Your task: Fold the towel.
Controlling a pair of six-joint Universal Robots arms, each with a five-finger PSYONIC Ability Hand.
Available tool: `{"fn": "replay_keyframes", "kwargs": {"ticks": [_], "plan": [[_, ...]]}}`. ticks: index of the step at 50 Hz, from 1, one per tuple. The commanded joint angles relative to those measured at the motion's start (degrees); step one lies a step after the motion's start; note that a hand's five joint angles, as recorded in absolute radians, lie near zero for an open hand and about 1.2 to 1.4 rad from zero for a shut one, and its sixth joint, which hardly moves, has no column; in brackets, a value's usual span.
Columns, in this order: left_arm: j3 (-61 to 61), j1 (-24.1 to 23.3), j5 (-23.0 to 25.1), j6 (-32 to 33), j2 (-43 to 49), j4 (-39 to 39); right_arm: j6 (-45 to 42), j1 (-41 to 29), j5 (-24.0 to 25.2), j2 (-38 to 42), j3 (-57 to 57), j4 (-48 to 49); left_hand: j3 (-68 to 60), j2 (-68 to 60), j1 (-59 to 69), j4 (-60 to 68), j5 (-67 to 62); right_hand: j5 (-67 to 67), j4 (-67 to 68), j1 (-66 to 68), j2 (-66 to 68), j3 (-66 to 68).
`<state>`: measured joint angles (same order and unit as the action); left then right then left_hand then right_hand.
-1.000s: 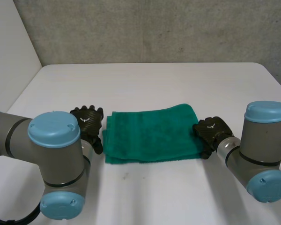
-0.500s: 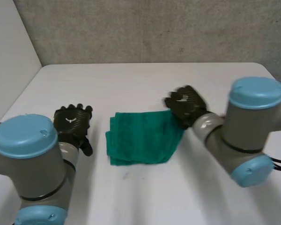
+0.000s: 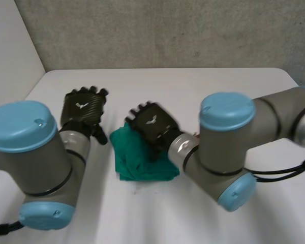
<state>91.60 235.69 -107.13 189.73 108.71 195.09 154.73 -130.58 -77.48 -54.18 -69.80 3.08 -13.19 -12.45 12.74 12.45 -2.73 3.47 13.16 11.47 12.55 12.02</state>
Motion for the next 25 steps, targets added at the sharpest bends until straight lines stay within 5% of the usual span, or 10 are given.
{"fn": "replay_keyframes", "kwargs": {"ticks": [1,14,25], "plan": [[-7.31,-4.97,1.75,-3.40,4.66,-0.85,14.18,5.06,-2.67,-2.77,-1.21,-0.96,1.12,0.39,-0.68,-0.39,0.66,-3.47,-3.16,-1.47,-2.55,-2.02],[-12.59,-8.49,1.22,-7.27,13.63,-10.95,19.64,7.44,-0.30,6.88,7.74,-11.76,1.12,0.39,-0.68,-0.39,0.66,-3.47,-3.16,-1.47,-2.55,-2.02],[-8.46,-2.17,1.13,-5.52,15.65,-15.26,18.85,7.18,-0.48,12.69,11.97,-15.38,1.63,0.89,-1.18,-0.89,1.17,-3.47,-3.16,-1.47,-2.55,-2.02]]}}
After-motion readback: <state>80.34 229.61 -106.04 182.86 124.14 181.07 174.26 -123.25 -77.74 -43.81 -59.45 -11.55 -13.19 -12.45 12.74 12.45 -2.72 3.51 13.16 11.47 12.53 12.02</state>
